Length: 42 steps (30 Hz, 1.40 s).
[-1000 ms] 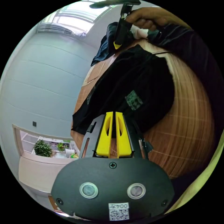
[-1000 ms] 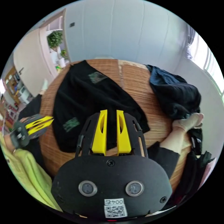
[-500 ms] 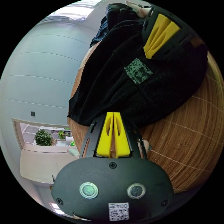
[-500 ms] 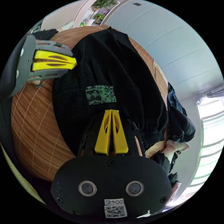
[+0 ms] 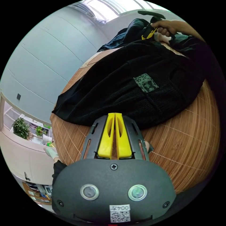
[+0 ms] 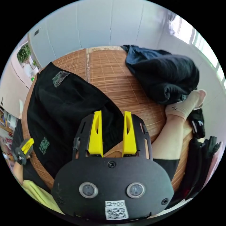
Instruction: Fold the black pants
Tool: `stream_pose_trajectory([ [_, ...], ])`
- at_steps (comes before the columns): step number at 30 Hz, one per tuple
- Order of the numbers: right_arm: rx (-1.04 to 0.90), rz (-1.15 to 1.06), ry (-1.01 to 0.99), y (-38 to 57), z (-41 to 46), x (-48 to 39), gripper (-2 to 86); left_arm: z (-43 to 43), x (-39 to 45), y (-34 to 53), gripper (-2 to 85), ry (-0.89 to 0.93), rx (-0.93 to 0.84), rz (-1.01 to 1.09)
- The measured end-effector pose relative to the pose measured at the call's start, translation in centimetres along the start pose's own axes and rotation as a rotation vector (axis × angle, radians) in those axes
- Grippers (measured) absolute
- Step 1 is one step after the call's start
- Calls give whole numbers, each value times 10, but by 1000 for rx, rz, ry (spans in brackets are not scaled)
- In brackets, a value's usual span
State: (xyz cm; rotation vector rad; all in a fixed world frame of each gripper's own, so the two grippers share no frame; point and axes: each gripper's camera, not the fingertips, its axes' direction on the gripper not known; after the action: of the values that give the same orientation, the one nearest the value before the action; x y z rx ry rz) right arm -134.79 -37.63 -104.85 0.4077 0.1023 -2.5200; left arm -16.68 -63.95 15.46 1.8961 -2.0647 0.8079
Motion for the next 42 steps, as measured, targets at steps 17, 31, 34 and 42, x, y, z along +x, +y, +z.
stream_pose_trajectory([
  [17,73,-238,456,-53,-8,-8,32,-37,14,-58,8,-99,8,117],
  [31,195,-569,-163,-23,-42,-277,76,12,-252,-40,14,-442,-267,-8],
  [34,169,-738,-142,-23,-10,-389,90,5,-278,-39,12,-421,-254,-136],
  [42,-21,-835,36,-102,77,-516,51,5,-295,-60,7,-332,-266,-124],
])
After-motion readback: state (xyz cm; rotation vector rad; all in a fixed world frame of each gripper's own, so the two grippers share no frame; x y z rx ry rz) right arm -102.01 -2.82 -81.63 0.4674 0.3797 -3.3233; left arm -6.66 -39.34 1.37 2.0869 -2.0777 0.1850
